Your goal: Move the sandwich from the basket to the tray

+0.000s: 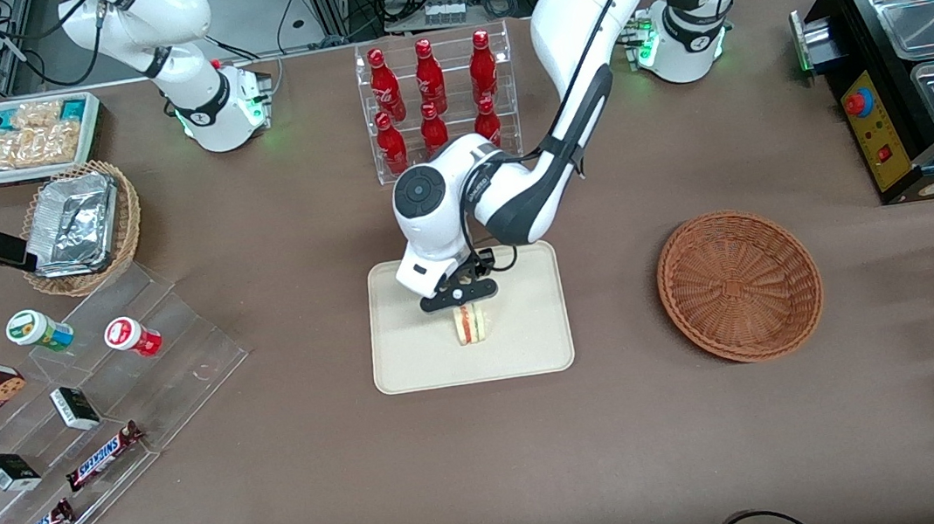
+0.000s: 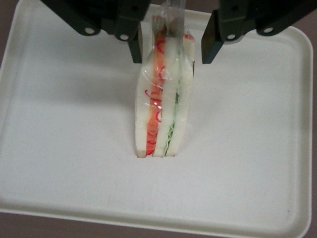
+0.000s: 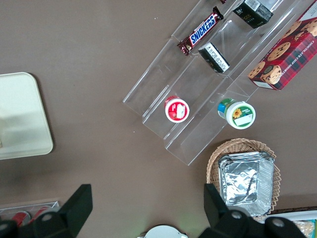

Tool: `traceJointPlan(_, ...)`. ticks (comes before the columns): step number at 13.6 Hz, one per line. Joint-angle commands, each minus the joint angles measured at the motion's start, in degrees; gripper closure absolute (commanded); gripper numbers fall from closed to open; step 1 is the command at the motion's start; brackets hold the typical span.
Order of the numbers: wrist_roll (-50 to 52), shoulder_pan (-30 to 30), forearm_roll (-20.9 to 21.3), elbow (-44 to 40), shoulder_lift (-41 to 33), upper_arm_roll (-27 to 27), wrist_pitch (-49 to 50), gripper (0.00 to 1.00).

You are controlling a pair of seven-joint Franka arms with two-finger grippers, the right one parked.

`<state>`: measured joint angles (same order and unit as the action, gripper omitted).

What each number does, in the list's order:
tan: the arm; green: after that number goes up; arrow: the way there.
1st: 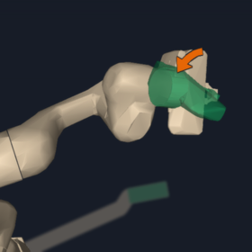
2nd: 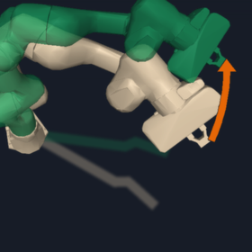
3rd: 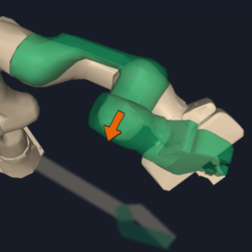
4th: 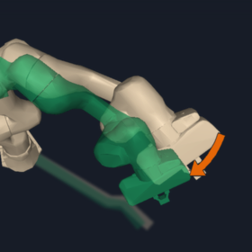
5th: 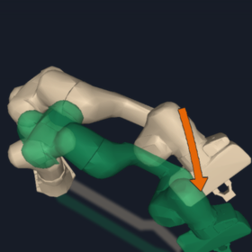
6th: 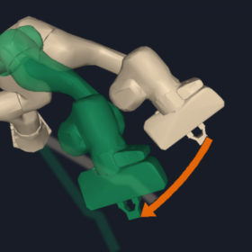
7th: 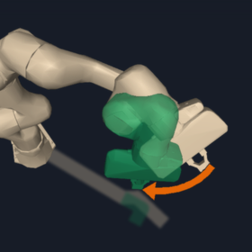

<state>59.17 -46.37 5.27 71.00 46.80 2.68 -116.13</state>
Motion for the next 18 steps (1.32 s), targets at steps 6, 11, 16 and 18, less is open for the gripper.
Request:
traceJointPlan(6, -8.1, 10.4, -0.3, 8.2, -24.7, -0.5, 23.0, 0.00)
traceJointPlan(11, -30.6, 23.9, -3.0, 12.6, -36.5, -0.5, 33.8, 0.00)
traceJointPlan(16, -48.2, 36.2, -3.8, 12.7, -40.9, -0.6, 39.7, 0.00)
traceJointPlan(18, -54.7, 42.1, -5.5, 12.7, -42.3, -0.6, 41.5, 0.00)
